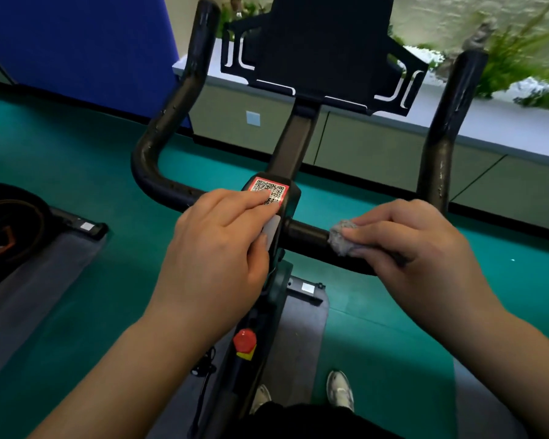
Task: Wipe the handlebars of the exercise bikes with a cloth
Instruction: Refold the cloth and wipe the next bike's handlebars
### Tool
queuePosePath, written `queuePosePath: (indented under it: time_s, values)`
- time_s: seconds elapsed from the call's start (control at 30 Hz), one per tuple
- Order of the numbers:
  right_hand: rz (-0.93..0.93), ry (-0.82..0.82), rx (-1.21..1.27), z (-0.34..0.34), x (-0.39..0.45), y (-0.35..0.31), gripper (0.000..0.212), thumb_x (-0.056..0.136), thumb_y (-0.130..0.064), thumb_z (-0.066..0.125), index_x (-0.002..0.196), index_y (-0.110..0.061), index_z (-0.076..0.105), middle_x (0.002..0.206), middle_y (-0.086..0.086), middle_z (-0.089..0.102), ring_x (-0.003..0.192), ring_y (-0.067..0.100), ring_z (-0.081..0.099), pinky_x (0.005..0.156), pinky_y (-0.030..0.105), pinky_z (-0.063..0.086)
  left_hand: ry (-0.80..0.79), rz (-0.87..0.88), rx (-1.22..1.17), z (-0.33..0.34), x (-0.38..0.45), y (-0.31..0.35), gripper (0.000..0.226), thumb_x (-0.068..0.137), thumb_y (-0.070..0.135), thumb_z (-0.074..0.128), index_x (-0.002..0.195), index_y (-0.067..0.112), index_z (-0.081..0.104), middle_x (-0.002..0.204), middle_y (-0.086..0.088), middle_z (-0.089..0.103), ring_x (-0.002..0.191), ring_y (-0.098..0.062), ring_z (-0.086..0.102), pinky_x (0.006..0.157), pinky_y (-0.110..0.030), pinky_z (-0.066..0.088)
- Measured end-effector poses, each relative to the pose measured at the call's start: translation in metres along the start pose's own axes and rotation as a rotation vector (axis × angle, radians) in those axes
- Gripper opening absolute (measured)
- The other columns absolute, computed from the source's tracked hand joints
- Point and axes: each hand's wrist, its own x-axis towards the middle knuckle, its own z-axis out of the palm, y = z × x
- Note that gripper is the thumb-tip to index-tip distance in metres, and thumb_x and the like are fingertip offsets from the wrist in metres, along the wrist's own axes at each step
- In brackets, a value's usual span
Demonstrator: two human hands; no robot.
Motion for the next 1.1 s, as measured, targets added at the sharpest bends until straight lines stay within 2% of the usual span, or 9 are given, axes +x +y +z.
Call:
queuePosePath:
  time_s: [0.23,0.33,0.5,0.63,0.7,0.77,0.83,0.93,1.1]
  values:
    - [-0.042,-0.032,0.067,0.028,0.027,-0.025,0.012,0.084,-0.022,0.068,0.091,-0.014,0.076,0.089,0.003,0.067,0.079,0.029,0.059,0.067,0.041,0.049,0.001,0.040,0.011,0.004,0.005,-0.002,0.037,0.085,0.016,0.056,0.120,0.011,0.065,0.122,0.000,0.062,0.111,-0.023,0.053,0.092,-0.048,0.045]
    - [-0.062,-0.057,0.042,0.011,0.007,-0.012,0.014,0.085,-0.021,0.067,0.092,-0.014,0.076,0.093,0.002,0.067,0.081,0.028,0.060,0.070,0.040,0.049,-0.004,0.040,0.003,0.004,0.004,-0.001,0.037,0.086,0.017,0.054,0.120,0.012,0.065,0.122,0.002,0.062,0.111,-0.022,0.052,0.094,-0.046,0.045]
    - [0.017,-0.050,0.040,0.008,0.008,-0.017,0.010,0.082,-0.020,0.069,0.089,-0.016,0.075,0.090,-0.001,0.068,0.082,0.024,0.062,0.073,0.037,0.050,-0.011,0.029,-0.002,0.005,0.003,-0.003,0.039,0.085,0.016,0.055,0.122,0.013,0.064,0.124,0.003,0.061,0.114,-0.021,0.051,0.095,-0.046,0.044]
    - [0.248,-0.210,0.087,0.018,0.043,-0.026,0.012,0.086,-0.027,0.067,0.096,-0.024,0.074,0.092,-0.003,0.070,0.091,0.018,0.063,0.082,0.035,0.050,0.002,0.039,0.002,0.006,0.003,-0.002,0.039,0.083,0.015,0.056,0.121,0.011,0.065,0.123,0.001,0.062,0.112,-0.023,0.052,0.092,-0.047,0.045]
    - [0.403,-0.326,0.146,0.011,0.047,-0.022,0.008,0.085,-0.033,0.068,0.092,-0.034,0.072,0.092,-0.010,0.070,0.090,0.009,0.061,0.081,0.028,0.048,0.002,0.043,0.004,0.005,0.004,-0.001,0.039,0.083,0.015,0.056,0.121,0.011,0.065,0.122,0.001,0.062,0.112,-0.023,0.052,0.092,-0.047,0.045]
    - [0.469,-0.373,0.173,0.002,0.044,-0.021,0.003,0.083,-0.038,0.069,0.084,-0.041,0.068,0.089,-0.013,0.069,0.086,0.005,0.060,0.078,0.026,0.049,-0.003,0.040,0.005,0.005,0.004,-0.001,0.039,0.083,0.015,0.056,0.121,0.012,0.065,0.122,0.002,0.062,0.113,-0.022,0.051,0.093,-0.047,0.045]
    - [0.482,-0.354,0.161,0.000,0.043,-0.023,0.002,0.082,-0.039,0.069,0.084,-0.039,0.069,0.088,-0.012,0.068,0.086,0.006,0.060,0.079,0.027,0.050,0.004,0.034,-0.002,0.005,0.004,0.000,0.039,0.083,0.014,0.056,0.121,0.012,0.065,0.122,0.001,0.062,0.113,-0.021,0.050,0.093,-0.046,0.045]
    - [0.487,-0.375,0.060,0.017,0.057,-0.027,0.012,0.084,-0.041,0.067,0.091,-0.032,0.071,0.088,-0.008,0.069,0.088,0.011,0.059,0.076,0.027,0.047,0.018,0.032,-0.010,0.006,0.004,0.000,0.040,0.081,0.012,0.057,0.120,0.011,0.065,0.122,0.001,0.062,0.112,-0.023,0.051,0.091,-0.047,0.046]
    - [0.577,-0.644,0.041,0.022,0.081,-0.017,0.024,0.086,-0.045,0.064,0.086,-0.022,0.072,0.085,0.001,0.070,0.086,0.018,0.063,0.075,0.026,0.046,0.012,0.051,-0.002,0.005,0.004,0.000,0.038,0.082,0.014,0.057,0.119,0.011,0.066,0.121,0.001,0.062,0.111,-0.023,0.052,0.092,-0.047,0.045]
